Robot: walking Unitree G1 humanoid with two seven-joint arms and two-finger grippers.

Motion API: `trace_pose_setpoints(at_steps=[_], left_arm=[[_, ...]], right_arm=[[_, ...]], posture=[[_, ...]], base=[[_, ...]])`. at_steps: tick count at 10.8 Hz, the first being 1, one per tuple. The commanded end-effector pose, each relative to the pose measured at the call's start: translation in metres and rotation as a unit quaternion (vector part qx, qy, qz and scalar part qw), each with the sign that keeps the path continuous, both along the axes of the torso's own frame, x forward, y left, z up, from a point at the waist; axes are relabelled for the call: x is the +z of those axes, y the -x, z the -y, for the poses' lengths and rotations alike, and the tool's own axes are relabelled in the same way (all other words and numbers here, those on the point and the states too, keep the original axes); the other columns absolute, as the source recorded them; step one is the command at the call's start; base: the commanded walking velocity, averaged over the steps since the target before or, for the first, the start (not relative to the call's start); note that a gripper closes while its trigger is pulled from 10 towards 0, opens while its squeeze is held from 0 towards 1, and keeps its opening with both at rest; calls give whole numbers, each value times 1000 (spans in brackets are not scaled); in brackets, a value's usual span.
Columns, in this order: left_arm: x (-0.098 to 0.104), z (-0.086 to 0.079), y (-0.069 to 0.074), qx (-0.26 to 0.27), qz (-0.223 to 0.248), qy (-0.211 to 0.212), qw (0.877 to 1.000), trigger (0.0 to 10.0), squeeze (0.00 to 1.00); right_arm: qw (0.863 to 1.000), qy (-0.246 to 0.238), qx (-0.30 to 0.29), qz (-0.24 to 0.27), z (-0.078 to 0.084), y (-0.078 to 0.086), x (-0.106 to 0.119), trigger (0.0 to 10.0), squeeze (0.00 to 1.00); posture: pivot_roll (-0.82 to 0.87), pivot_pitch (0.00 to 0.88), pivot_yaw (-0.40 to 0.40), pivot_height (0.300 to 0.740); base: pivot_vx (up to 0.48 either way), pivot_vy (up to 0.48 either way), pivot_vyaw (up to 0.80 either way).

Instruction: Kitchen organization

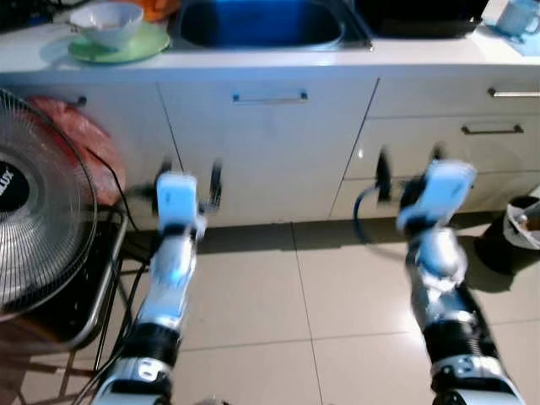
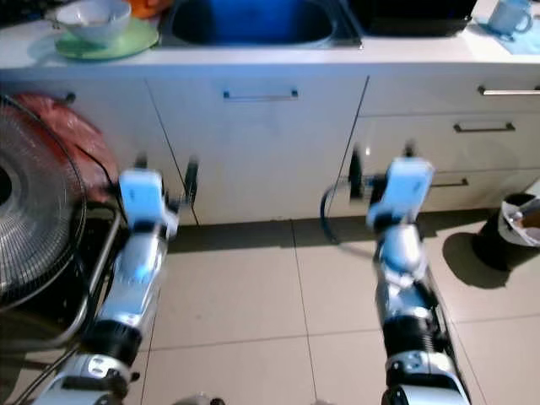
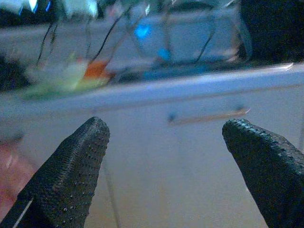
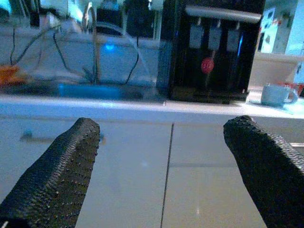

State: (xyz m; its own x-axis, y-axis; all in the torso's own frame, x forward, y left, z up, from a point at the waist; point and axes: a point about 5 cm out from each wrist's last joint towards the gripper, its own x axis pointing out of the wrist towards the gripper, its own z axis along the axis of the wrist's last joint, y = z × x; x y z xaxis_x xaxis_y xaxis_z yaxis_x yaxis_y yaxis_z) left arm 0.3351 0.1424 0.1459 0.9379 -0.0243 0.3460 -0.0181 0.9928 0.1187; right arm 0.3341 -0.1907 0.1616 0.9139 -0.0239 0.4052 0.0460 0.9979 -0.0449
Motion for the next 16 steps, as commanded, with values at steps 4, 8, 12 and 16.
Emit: trace_pose_setpoints(at_steps=[4,8,12,16], left_arm=[[48,7,2,-7,71,-33,997,10000,0],[64,15,4,-15,83,-22,996,10000,0],[62,14,3,-19,71,-24,997,10000,0],[62,16,5,-23,69,-27,997,10000,0]], right_arm=[[997,-26,-1,73,-9,5,49,10000,0],[997,-30,7,64,-18,8,53,10000,0],[998,-25,12,50,-22,8,52,10000,0],[998,-31,9,45,-21,8,52,10000,0]], posture=[[4,142,5,740],[9,143,4,740],[12,149,7,740],[10,146,8,740]], base=[[346,0,0],[364,0,0],[376,0,425],[389,0,0]])
